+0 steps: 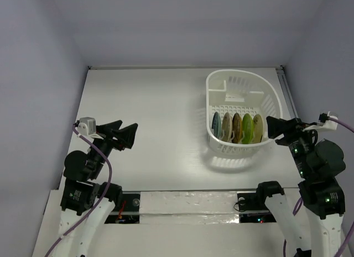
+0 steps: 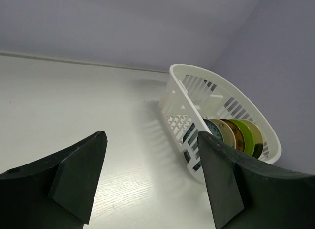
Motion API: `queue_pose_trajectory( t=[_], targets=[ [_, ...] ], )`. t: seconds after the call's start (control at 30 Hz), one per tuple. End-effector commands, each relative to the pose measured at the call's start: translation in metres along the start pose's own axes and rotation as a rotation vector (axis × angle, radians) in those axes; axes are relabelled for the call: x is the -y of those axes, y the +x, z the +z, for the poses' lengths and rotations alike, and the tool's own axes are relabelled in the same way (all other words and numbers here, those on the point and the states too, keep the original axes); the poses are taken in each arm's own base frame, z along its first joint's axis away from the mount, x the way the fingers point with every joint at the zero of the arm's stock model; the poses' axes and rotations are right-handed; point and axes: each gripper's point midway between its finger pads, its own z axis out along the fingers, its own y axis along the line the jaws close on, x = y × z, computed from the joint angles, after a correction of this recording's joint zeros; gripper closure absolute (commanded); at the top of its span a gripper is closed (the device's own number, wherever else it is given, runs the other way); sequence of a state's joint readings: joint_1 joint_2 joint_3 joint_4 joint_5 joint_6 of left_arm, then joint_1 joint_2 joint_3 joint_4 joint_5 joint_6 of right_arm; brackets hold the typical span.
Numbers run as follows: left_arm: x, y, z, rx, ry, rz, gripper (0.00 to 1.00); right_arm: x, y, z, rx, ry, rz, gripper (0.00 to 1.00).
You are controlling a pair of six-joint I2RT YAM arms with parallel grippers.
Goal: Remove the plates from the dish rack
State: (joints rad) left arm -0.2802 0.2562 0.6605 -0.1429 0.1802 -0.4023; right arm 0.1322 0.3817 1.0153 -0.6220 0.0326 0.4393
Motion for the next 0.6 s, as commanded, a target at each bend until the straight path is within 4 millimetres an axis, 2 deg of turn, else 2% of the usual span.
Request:
queue_pose_trajectory(
  t=[0.0,0.07,0.1,0.17,0.2,0.27,0.3,0.33,0.37,0.4,0.53,0.57],
  targets=[
    [0.003,-0.005,0.0,0.017,0.013,0.017,0.29,-0.004,-0.008,-0.003,-0.007,-0.009,-0.034,0.43],
    [0.002,-0.004,0.0,0.017,0.01,0.015,0.3,-0.01,-0.002,0.002,-0.039,-0.044,-0.048,0.54],
    [0.001,-0.004,0.0,0.016,0.008,0.016,0.34,-0.012,-0.001,0.003,-0.045,-0.058,-0.054,0.63],
    [0.004,-0.002,0.0,0.008,0.024,0.013,0.37,-0.019,-0.001,0.009,-0.054,-0.095,-0.06,0.72],
    [0.006,-0.001,0.0,0.006,0.034,0.015,0.44,-0.022,-0.003,0.009,-0.046,-0.107,-0.062,0.79],
    [0.006,-0.003,-0.001,0.016,0.035,0.017,0.56,-0.024,-0.002,0.016,-0.058,-0.115,-0.066,0.89],
    [0.003,-0.003,-0.002,0.021,0.021,0.015,0.62,-0.025,-0.001,0.02,-0.068,-0.119,-0.071,0.99],
    [0.001,-0.004,-0.002,0.024,0.008,0.012,0.77,-0.025,0.002,0.024,-0.081,-0.118,-0.07,1.0],
    [-0.001,-0.003,-0.001,0.02,-0.004,0.007,0.84,-0.023,0.01,0.035,-0.123,-0.111,-0.067,1.0],
    [-0.003,-0.005,-0.002,0.027,-0.021,0.005,0.98,-0.023,0.017,0.042,-0.149,-0.112,-0.059,1.0],
    [-0.011,-0.004,-0.001,0.024,-0.064,-0.001,1.0,-0.022,0.042,0.062,-0.249,-0.105,-0.049,1.0],
    [-0.012,-0.003,0.0,0.02,-0.071,-0.002,1.0,-0.015,0.044,0.067,-0.245,-0.061,-0.058,1.0]
  ],
)
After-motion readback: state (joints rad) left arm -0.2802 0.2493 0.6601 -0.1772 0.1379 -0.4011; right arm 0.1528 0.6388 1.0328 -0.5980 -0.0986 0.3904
